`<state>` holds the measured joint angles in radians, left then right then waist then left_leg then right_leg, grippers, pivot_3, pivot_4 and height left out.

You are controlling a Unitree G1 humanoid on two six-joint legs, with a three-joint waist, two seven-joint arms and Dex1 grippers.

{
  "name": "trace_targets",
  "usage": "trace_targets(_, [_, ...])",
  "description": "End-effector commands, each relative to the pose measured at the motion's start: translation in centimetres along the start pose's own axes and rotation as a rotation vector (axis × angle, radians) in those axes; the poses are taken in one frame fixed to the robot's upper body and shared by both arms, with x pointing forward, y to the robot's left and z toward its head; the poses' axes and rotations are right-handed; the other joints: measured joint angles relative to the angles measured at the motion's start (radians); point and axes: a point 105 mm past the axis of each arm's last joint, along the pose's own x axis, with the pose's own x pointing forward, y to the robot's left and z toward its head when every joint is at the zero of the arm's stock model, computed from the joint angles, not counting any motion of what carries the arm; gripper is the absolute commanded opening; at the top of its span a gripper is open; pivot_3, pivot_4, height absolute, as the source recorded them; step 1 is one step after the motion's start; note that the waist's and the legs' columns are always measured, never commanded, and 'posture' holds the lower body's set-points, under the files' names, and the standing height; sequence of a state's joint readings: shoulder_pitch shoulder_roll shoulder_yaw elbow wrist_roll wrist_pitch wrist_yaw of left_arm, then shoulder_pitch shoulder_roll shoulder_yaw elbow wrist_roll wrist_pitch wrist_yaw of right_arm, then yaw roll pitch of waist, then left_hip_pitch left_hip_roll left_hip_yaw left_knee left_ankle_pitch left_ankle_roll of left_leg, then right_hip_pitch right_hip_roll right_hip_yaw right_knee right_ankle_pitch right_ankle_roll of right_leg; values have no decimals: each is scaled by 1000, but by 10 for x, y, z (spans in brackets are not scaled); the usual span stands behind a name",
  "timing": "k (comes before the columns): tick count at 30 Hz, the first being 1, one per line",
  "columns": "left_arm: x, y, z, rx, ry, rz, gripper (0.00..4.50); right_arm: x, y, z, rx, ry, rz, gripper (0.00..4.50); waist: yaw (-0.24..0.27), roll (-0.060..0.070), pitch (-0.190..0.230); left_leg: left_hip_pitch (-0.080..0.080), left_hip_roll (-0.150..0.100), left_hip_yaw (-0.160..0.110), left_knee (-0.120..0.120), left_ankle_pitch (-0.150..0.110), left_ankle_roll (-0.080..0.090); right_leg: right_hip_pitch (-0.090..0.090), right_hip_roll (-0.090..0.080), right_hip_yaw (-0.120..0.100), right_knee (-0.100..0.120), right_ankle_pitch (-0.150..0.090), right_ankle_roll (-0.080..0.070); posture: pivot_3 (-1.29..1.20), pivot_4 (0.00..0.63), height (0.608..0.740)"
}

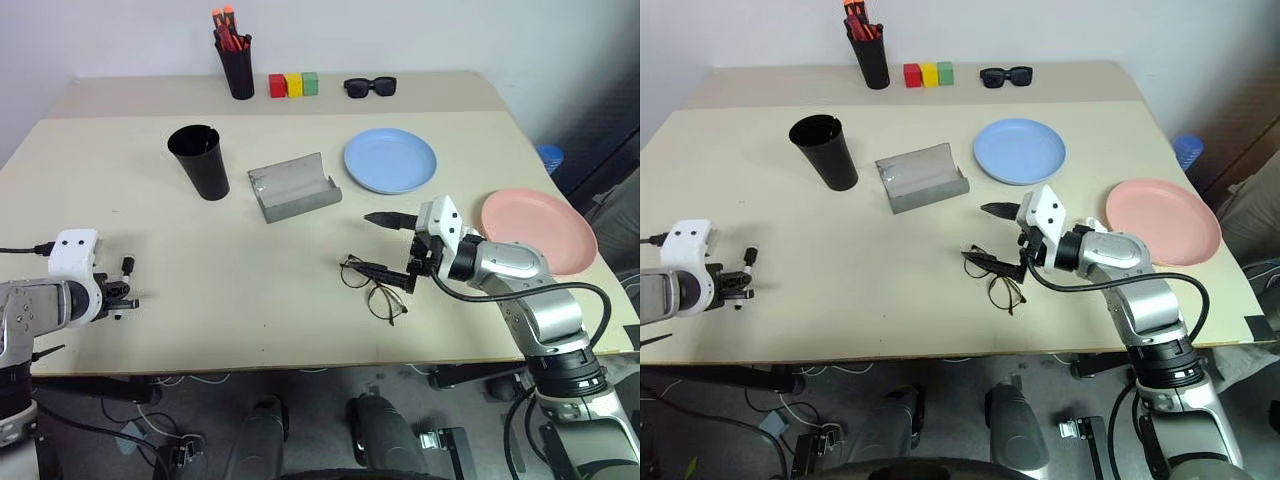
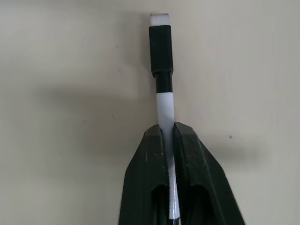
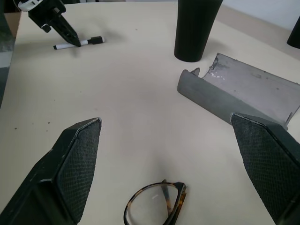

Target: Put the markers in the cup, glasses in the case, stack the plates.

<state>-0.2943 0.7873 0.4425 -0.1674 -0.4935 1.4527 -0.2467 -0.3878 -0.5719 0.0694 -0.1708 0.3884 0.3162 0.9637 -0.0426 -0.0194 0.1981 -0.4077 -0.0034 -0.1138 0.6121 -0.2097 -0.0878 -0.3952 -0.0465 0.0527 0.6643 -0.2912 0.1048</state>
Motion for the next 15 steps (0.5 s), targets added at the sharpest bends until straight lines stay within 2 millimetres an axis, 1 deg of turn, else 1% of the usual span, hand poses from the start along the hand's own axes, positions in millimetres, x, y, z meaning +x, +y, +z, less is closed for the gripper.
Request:
trace_targets(1, [-22,2,79,-22,-509,52,24,1,-3,6,-33,-37,-23,4500,7,-1,0,0,0,0,1,0,0,0,0,0,0,0,0,0,150,740])
trace_targets(2, [-39,5,106,4,-696,148,24,3,-3,5,-31,-42,-27,4500,12,-3,0,-1,0,-1,1,0,0,0,0,-1,0,0,0,0,150,740])
trace_targets(3, [-53,5,124,5,-832,201,24,5,-2,5,-28,-49,-31,4500,20,-5,0,-1,0,-1,1,0,0,0,0,-1,-1,0,0,0,150,740])
trace_targets(5, [-69,-8,148,-22,-1009,141,24,11,-3,7,-24,-71,-45,4500,27,-6,0,-2,0,0,1,0,-1,-1,0,0,-2,1,0,0,150,740])
trace_targets(6, [-71,-15,158,-13,-1055,161,24,15,-3,9,-23,-86,-53,4500,27,-6,0,-2,0,0,1,0,-1,-1,-1,0,-3,1,0,0,150,740])
trace_targets(8, [-71,-31,174,22,-1111,187,24,22,-4,13,-22,-111,-61,4500,28,-5,0,-2,-1,1,1,0,0,-1,-1,0,-3,1,0,0,150,740])
trace_targets(10, [-66,-48,186,60,-1148,179,24,28,-4,18,-24,-133,-67,4500,28,-5,0,-2,-1,1,1,0,0,-1,-1,0,-3,1,0,0,150,740])
trace_targets(13, [-43,-86,208,164,-1207,220,24,44,-4,34,-29,-192,-66,4500,29,-5,0,-2,-1,1,1,0,0,0,0,0,-2,1,0,0,150,740])
trace_targets(15, [-30,-103,216,156,-1231,192,24,49,-4,41,-31,-213,-67,4500,30,-6,0,-2,-1,0,2,0,0,0,0,-1,-2,1,0,0,150,740])
